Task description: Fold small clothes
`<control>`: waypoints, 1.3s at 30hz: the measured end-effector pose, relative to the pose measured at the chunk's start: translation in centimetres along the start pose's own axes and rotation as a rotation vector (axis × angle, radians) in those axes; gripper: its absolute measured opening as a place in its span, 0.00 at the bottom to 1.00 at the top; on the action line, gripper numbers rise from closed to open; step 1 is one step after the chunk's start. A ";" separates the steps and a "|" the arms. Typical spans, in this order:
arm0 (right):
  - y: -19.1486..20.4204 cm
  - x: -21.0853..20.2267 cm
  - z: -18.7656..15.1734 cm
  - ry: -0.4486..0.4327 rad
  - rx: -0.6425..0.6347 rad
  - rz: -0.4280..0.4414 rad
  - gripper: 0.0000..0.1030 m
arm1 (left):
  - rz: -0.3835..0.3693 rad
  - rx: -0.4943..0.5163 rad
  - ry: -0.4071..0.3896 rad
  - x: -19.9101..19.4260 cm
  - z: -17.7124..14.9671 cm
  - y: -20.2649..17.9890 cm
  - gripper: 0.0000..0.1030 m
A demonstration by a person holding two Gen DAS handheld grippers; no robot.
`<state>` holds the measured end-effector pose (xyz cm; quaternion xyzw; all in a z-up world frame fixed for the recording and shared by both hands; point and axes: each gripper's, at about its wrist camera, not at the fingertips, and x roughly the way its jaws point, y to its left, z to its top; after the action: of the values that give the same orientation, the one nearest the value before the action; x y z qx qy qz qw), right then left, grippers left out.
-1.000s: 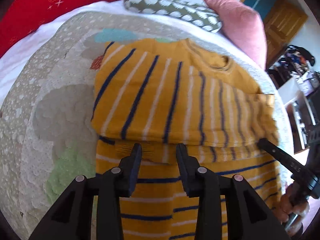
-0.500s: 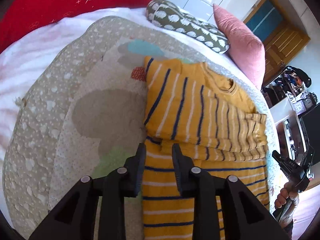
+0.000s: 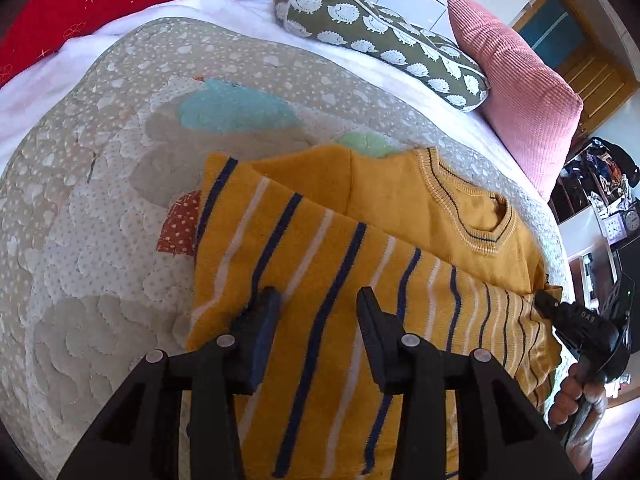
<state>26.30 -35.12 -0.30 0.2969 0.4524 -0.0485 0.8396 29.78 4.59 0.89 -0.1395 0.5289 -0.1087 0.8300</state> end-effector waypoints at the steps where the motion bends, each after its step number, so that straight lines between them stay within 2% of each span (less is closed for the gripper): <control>1: -1.7 -0.1 0.7 -0.001 0.080 0.052 0.04 | 0.009 0.016 -0.001 0.0 0.0 -0.2 0.38; 5: -7.4 -2.3 2.2 -0.055 0.328 0.114 0.04 | 0.016 0.033 -0.005 0.3 0.1 -0.4 0.38; 6: -8.6 -3.0 2.3 -0.066 0.378 0.113 0.12 | 0.014 0.027 -0.006 0.3 0.1 -0.4 0.38; 8: -10.3 -4.8 2.0 -0.099 0.410 0.053 0.16 | 0.005 0.007 -0.006 0.1 0.2 -0.1 0.38; 11: -11.2 -7.6 0.8 -0.102 0.337 0.013 0.16 | -0.004 -0.013 -0.020 -1.6 -0.3 0.2 0.38; 14: -10.6 -10.9 -1.8 -0.097 0.206 -0.024 0.18 | 0.008 0.006 -0.035 -4.3 -2.0 0.3 0.38; 19: -8.6 -15.0 -9.0 -0.055 0.029 0.014 0.34 | -0.006 0.091 -0.014 -8.3 -8.3 0.8 0.43; 22: -8.3 -16.7 -14.1 -0.045 -0.037 0.004 0.40 | -0.057 0.047 0.030 -9.9 -12.3 2.8 0.43; 24: -8.5 -17.7 -17.2 -0.046 -0.055 0.008 0.40 | -0.102 -0.005 0.040 -11.2 -14.9 4.5 0.46; 26: -9.0 -18.7 -20.2 -0.040 -0.070 0.013 0.41 | -0.140 -0.045 0.035 -12.2 -17.4 5.8 0.53; 30: -9.8 -20.5 -25.2 -0.036 -0.060 0.052 0.45 | -0.217 -0.093 0.050 -13.0 -22.0 6.8 0.56; 33: -10.3 -21.6 -27.6 -0.039 -0.017 0.118 0.48 | -0.264 -0.102 0.031 -14.1 -24.1 6.6 0.65; 35: -10.3 -22.0 -28.8 -0.040 -0.004 0.143 0.52 | -0.329 -0.134 0.034 -14.5 -25.5 6.5 0.72; 37: -10.2 -22.1 -29.9 -0.052 -0.002 0.149 0.53 | -0.363 -0.142 0.054 -14.4 -26.8 6.1 0.73; 39: -9.7 -22.1 -30.7 -0.065 -0.004 0.157 0.53 | -0.356 -0.128 0.063 -14.0 -28.1 5.5 0.73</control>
<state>-12.49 -30.56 -0.02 0.3282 0.4002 0.0089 0.8556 -1.41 11.04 -0.37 -0.2799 0.5276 -0.2244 0.7700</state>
